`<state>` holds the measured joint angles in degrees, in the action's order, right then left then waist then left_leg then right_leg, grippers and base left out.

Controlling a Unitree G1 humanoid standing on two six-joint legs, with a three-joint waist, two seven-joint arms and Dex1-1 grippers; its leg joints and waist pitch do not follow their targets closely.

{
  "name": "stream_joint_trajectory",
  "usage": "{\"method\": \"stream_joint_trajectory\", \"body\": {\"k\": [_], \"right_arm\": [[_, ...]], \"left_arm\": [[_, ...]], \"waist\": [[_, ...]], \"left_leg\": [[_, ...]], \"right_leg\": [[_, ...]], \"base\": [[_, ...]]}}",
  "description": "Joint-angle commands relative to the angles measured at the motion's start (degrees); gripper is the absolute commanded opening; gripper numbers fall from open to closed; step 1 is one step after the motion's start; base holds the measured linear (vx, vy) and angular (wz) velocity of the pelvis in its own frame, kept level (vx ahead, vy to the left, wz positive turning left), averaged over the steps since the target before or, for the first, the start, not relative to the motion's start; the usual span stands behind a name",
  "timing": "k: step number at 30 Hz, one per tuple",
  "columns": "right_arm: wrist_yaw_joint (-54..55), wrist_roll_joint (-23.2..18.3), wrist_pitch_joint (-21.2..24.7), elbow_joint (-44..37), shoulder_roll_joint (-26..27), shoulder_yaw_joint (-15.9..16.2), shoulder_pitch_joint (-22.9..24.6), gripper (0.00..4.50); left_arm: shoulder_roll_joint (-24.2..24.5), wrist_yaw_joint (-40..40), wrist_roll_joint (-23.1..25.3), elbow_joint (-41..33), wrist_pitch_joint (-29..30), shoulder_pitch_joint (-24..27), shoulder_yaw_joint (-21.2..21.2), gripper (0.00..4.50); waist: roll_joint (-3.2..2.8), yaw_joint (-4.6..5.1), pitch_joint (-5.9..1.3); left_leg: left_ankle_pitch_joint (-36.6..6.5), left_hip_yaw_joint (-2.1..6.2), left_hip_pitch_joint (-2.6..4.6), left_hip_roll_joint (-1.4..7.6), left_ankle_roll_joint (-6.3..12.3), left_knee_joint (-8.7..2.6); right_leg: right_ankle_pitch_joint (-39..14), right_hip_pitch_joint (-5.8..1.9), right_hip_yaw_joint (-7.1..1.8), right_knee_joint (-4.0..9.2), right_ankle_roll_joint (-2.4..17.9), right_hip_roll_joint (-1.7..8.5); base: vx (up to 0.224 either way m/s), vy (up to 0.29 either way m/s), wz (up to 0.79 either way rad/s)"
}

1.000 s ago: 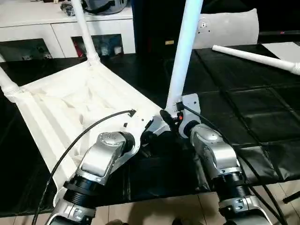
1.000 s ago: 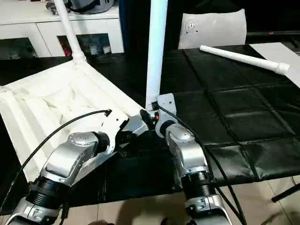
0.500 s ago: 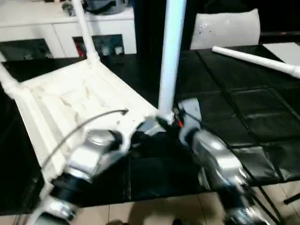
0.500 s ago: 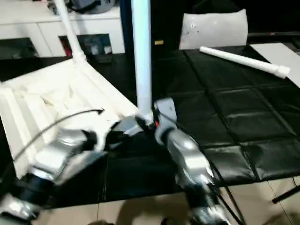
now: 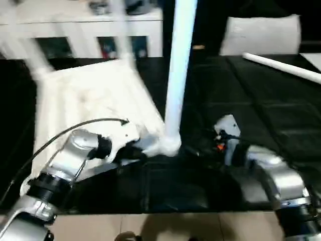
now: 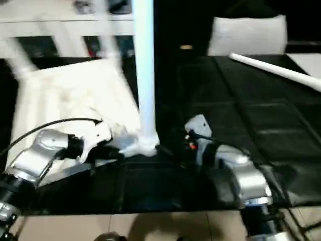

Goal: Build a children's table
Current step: Rotate leg to tighten

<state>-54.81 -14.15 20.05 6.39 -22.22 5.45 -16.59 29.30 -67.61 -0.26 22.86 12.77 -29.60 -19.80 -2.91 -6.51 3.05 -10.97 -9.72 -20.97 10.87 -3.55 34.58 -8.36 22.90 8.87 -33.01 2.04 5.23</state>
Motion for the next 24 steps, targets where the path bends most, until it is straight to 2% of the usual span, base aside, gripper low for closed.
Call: {"method": "stream_joint_trajectory", "body": {"k": [1, 5, 7, 13, 14, 15, 19, 20, 24], "right_arm": [[-3.81, -0.65, -0.55, -0.19, -1.70, 1.27, -1.25, 4.43], [-6.62, -0.17, -1.75, 1.38, -3.39, 2.57, -2.40, 4.43], [-8.47, 0.18, -2.16, 2.05, -4.24, 3.46, -3.10, 4.43], [-11.32, 1.57, -3.89, 4.49, -5.32, 5.40, -5.30, 4.43], [-11.67, 2.07, -4.16, 5.30, -5.42, 5.91, -5.93, 4.43], [-12.15, 2.44, -4.40, 6.03, -5.51, 6.40, -6.53, 4.43], [-14.11, 2.61, -5.12, 7.31, -5.48, 7.74, -7.79, 4.43], [-15.04, 2.35, -5.07, 7.63, -5.46, 8.14, -8.15, 4.27], [-15.81, 2.53, -5.14, 8.16, -5.34, 8.79, -8.68, 4.16]], "left_arm": [[-0.05, -4.60, 0.19, -1.10, -3.97, -1.57, -2.47, 0.00], [0.21, -6.30, 0.02, -0.91, -5.47, -1.43, -3.31, 0.00], [0.17, -6.85, -0.01, -0.78, -6.23, -1.33, -3.46, 0.00], [0.47, -8.61, 0.05, -1.51, -7.32, -0.56, -3.90, 0.00], [0.60, -8.92, 0.13, -1.78, -7.42, -0.48, -4.12, 0.00], [0.68, -9.23, 0.21, -1.88, -7.57, -0.47, -4.28, 0.00], [0.75, -9.40, 0.43, -1.76, -8.05, -0.52, -4.47, 0.00], [0.76, -9.43, 0.48, -1.68, -8.20, -0.54, -4.49, 0.00], [0.76, -9.46, 0.46, -1.50, -8.28, -0.66, -4.41, 0.00]], "waist": [[0.14, 0.38, -4.18], [0.26, 0.14, -4.23], [0.52, 0.16, -4.26], [0.53, 0.23, -4.25], [0.85, 0.23, -4.32], [0.70, 0.26, -4.28], [0.82, 0.13, -4.36], [0.80, 0.18, -4.39], [0.79, 0.09, -4.38]], "left_leg": [[-12.76, 0.83, 1.15, 2.76, 3.12, -4.03], [-12.69, 0.81, 0.99, 2.74, 3.04, -3.97], [-12.23, 0.83, 0.77, 2.67, 3.09, -3.97], [-11.35, 0.83, 0.66, 2.68, 3.58, -3.87], [-10.90, 0.86, 0.60, 2.68, 3.54, -3.89], [-10.97, 0.83, 0.64, 2.72, 3.55, -3.89], [-10.58, 0.83, 0.58, 2.82, 3.64, -3.88], [-10.78, 0.80, 0.56, 2.77, 3.76, -3.84], [-10.39, 0.77, 0.58, 2.80, 3.85, -3.82]], "right_leg": [[-22.49, -2.88, -3.86, 4.65, 4.91, 4.25], [-22.69, -3.02, -3.89, 4.61, 5.25, 4.37], [-22.73, -3.24, -3.83, 4.54, 5.16, 4.37], [-23.17, -3.17, -3.77, 4.50, 5.04, 4.32], [-22.92, -3.24, -3.73, 4.32, 5.28, 4.34], [-22.81, -3.14, -3.74, 4.35, 5.53, 4.29], [-21.50, -3.22, -3.87, 4.08, 5.97, 4.32], [-21.45, -3.27, -3.79, 4.02, 6.16, 4.28], [-21.54, -3.25, -3.88, 4.06, 6.03, 4.31]], "base": [[0.000, 0.000, 0.00], [0.000, 0.000, 0.00], [0.000, 0.000, 0.00], [0.000, 0.000, 0.00], [0.000, 0.000, 0.00], [0.000, 0.000, 0.00], [0.000, 0.000, 0.00], [0.000, 0.000, 0.00], [0.000, 0.000, 0.00]]}}
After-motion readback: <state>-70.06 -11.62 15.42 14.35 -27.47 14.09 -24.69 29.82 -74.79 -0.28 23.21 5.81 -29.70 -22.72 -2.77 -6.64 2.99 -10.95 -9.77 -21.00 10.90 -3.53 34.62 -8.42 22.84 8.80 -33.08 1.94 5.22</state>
